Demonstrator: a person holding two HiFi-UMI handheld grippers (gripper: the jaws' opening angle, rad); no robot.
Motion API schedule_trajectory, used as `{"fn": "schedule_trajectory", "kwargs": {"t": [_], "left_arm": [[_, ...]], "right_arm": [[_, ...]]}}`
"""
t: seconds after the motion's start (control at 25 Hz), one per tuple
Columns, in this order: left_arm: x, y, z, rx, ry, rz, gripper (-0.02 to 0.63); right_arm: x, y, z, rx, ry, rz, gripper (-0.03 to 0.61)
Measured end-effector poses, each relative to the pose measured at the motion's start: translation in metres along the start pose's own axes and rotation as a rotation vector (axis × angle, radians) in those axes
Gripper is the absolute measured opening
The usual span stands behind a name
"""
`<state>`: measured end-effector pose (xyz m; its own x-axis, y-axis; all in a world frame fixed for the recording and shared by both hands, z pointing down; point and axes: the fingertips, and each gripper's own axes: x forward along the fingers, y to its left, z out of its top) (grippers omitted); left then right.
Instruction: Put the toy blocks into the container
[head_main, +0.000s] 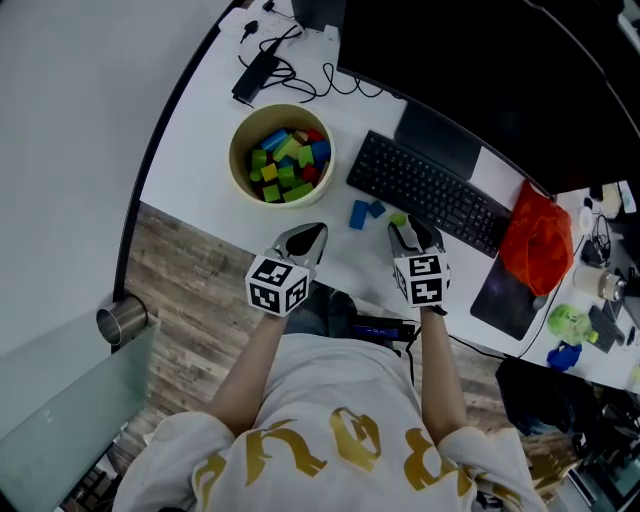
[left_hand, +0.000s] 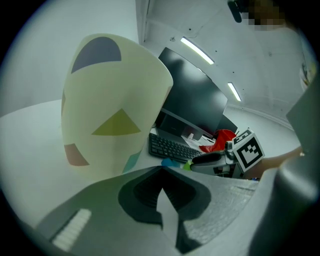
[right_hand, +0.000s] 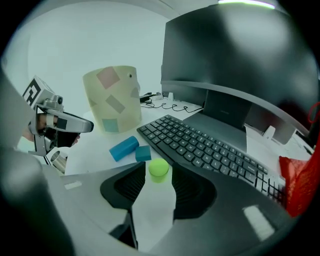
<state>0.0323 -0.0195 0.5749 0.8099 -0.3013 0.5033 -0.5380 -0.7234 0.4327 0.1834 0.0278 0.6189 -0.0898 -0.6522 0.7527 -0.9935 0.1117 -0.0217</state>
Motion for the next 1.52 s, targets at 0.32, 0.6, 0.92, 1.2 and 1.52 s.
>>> {"fn": "schedule_trajectory", "kwargs": {"t": [0.32,0.6,0.92,1.2,1.52], "left_arm": [[0.002,0.006,0.0,-0.017,0.007,-0.013,0.007],[0.002,0.012,0.0,-0.028,0.01,-0.007,0.006],[-0.001,0.012,0.003,-0.026,0.001,-0.011,0.006],[-0.002,0.005,0.01,-0.026,-0.016,-0.01,0.006],[-0.012,-0.006,0.026,-0.001,-0.055,-0.003,0.006]], "right_arm": [[0.008,0.004,0.001,-0.012,0.018,0.011,0.178],[0.008,0.004,0.0,-0.03,0.032,0.009,0.144],[0.0,0.004,0.001,-0.038,0.018,-0.002,0.147],[-0.011,0.008,0.008,-0.021,-0.037,0.02,0.15],[-0.032,0.011,0.031,-0.005,-0.112,0.025,0.15]]}}
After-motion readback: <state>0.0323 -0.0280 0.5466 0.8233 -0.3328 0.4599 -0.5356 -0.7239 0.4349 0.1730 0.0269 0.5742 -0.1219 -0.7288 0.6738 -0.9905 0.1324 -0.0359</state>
